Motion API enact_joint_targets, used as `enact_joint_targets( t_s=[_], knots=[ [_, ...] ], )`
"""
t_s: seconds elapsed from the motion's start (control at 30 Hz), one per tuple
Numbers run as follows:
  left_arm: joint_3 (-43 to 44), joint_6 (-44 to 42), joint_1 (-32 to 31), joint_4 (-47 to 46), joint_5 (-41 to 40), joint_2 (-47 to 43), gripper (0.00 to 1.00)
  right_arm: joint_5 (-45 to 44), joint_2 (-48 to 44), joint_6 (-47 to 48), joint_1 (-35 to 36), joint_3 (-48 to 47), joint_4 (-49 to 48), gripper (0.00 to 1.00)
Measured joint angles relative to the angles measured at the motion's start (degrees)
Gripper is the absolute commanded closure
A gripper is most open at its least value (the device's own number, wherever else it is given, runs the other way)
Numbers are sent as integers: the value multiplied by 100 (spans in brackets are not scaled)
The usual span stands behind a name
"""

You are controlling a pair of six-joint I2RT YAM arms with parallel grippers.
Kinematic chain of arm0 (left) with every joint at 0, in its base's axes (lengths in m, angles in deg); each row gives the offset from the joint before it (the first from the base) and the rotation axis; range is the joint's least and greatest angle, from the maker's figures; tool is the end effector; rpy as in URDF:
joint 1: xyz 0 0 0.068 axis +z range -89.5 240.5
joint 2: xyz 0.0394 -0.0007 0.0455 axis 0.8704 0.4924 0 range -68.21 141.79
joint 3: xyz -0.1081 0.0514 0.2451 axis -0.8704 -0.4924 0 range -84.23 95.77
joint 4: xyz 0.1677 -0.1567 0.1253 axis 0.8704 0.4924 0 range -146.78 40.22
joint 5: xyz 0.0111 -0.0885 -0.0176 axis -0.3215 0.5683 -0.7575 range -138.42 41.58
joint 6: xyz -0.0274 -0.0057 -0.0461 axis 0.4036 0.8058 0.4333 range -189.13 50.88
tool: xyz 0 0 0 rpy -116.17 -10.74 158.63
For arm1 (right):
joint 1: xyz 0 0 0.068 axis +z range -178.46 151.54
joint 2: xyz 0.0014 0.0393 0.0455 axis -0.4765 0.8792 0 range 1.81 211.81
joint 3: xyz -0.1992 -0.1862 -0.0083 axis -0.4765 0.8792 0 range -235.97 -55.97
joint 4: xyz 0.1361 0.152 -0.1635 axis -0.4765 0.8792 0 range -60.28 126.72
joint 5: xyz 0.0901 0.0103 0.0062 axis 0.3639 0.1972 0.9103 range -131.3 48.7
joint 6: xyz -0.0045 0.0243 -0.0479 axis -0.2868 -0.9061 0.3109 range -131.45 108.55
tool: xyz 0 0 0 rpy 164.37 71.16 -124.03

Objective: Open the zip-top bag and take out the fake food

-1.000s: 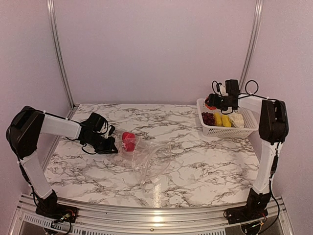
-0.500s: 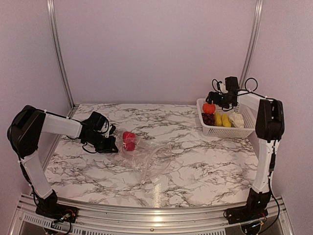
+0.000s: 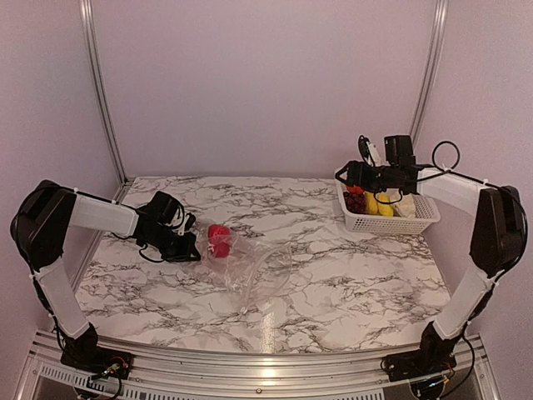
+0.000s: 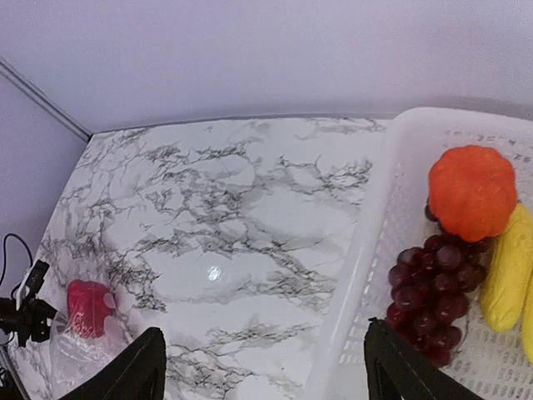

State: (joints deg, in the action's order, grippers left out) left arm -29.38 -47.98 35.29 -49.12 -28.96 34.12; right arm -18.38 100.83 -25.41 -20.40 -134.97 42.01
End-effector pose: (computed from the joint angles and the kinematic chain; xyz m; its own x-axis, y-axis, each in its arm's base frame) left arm 0.3096 -0.1588 0.1431 -0.8994 0.0476 -0.4345 0.2676 0.8460 -0.4611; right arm 0.3965 0.0701 0.2896 -0.6235 0.1361 -0.7699 -0.3138 0.8583 0.4059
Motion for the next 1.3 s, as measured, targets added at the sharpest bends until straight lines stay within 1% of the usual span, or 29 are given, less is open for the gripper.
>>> enact_joint_targets(
  t_s=[0.1,0.23,0.37,0.6,0.8,0.9,1.07,1.1,1.13,1.23,1.3],
  knots=[
    [-109,116,0,-66,0,-81,100,264,-424,-323,767,868,-199,26],
    [-282,337,0,-181,2,-236,100,516,-723,-772,1683,1797,-387,29],
    [-503,599,0,-352,4,-380,100,710,-876,-1257,2288,2352,-573,35],
    [-927,1056,0,-752,72,-533,100,929,-920,-1976,2791,2977,-1333,51],
    [-1158,1311,-52,-973,105,-717,100,1102,-457,-2371,3110,3027,-1930,66],
    [-1257,1416,-133,-1082,118,-789,100,1156,-120,-2492,3200,2973,-2142,69],
    [-1355,1467,-354,-1266,293,-850,100,1193,542,-2741,3228,2787,-2623,69],
    [-1360,1460,-385,-1294,369,-863,96,1198,682,-2809,3228,2730,-2723,69],
    [-1360,1443,-400,-1309,444,-872,89,1202,791,-2863,3230,2682,-2813,69],
    [-1379,1329,-420,-1353,813,-957,64,1252,1126,-3023,3239,2444,-3029,68],
    [-1443,1266,-354,-1375,1045,-1130,54,1259,1246,-3064,3261,2293,-3117,68]
  ],
)
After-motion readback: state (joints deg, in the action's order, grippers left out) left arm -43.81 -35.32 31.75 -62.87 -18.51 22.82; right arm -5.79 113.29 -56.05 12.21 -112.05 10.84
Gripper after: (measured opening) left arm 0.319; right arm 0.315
